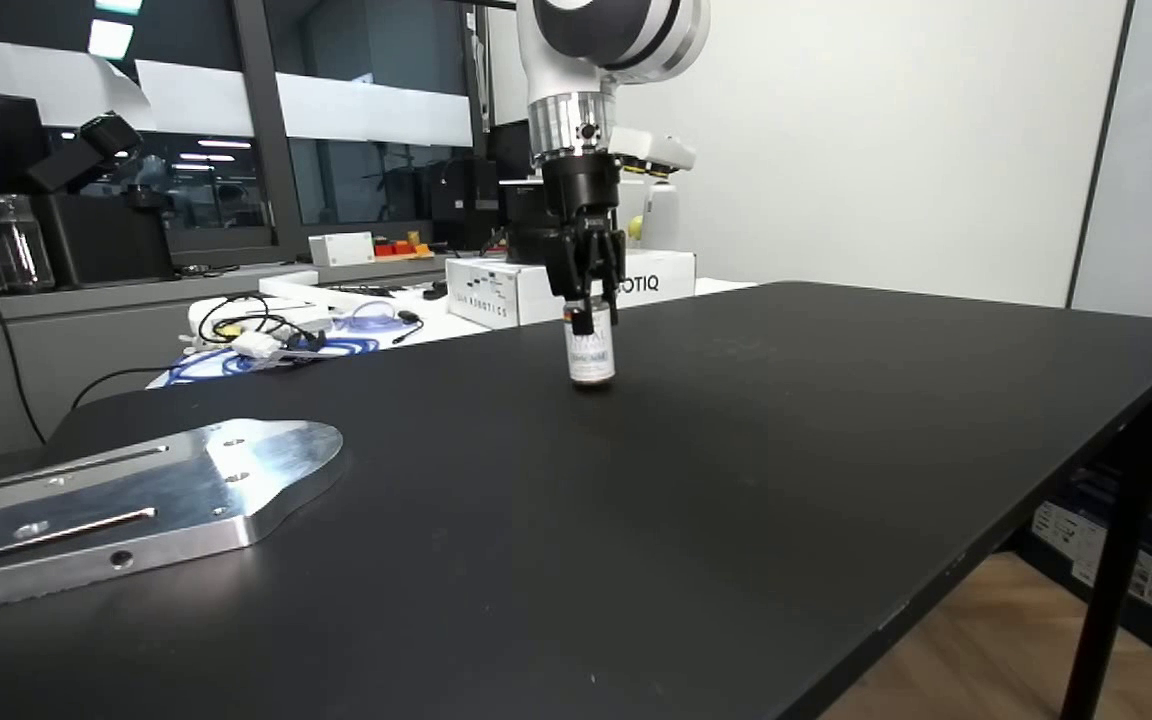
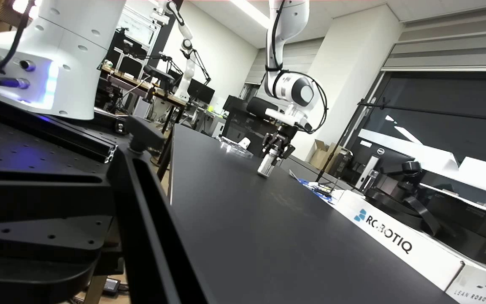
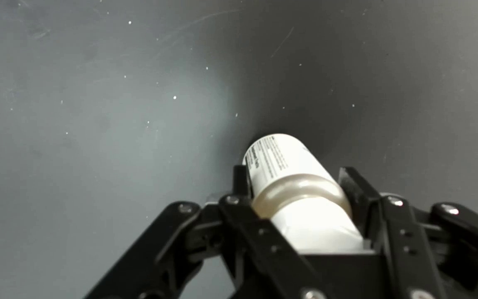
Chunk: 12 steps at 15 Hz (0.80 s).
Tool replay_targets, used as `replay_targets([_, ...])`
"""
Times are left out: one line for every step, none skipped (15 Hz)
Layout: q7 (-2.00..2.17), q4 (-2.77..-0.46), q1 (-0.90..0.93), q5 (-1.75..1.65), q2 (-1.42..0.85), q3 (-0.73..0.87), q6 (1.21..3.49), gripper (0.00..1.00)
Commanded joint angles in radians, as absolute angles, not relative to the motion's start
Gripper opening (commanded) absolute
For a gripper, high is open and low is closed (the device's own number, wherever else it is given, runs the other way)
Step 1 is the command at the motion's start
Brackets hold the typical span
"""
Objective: Move the bottle backwards
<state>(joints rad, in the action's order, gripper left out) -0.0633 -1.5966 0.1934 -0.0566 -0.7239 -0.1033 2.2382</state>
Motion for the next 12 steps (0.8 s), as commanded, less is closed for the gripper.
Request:
replay_targets([-0.047, -1.553, 0.202, -0.074, -0.728, -0.098, 2.208, 0.83])
replay_targets([-0.044, -1.554, 0.202, -0.074, -0.72, -0.098, 2.209, 0.84])
replay_targets([-0.043, -1.555, 0.202, -0.074, -0.71, -0.097, 2.206, 0.92])
replay_targets([-0.041, -1.556, 0.202, -0.074, -0.701, -0.096, 2.207, 0.98])
replay_targets([-0.042, -1.557, 0.2, -0.072, -0.692, -0.098, 2.206, 1.0])
replay_targets([-0.039, -1.564, 0.2, -0.072, -0.676, -0.097, 2.207, 1.0])
replay_targets([-0.038, -1.573, 0.199, -0.072, -0.66, -0.097, 2.209, 1.0])
replay_targets([-0.037, -1.586, 0.199, -0.073, -0.642, -0.096, 2.215, 1.0])
replay_targets([-0.037, -1.594, 0.199, -0.073, -0.629, -0.096, 2.218, 1.0])
replay_targets([-0.036, -1.6, 0.199, -0.072, -0.615, -0.097, 2.214, 1.0])
replay_targets([-0.038, -1.609, 0.199, -0.073, -0.603, -0.097, 2.204, 1.0])
replay_targets([-0.02, -1.615, 0.204, -0.077, -0.591, -0.091, 2.181, 1.0])
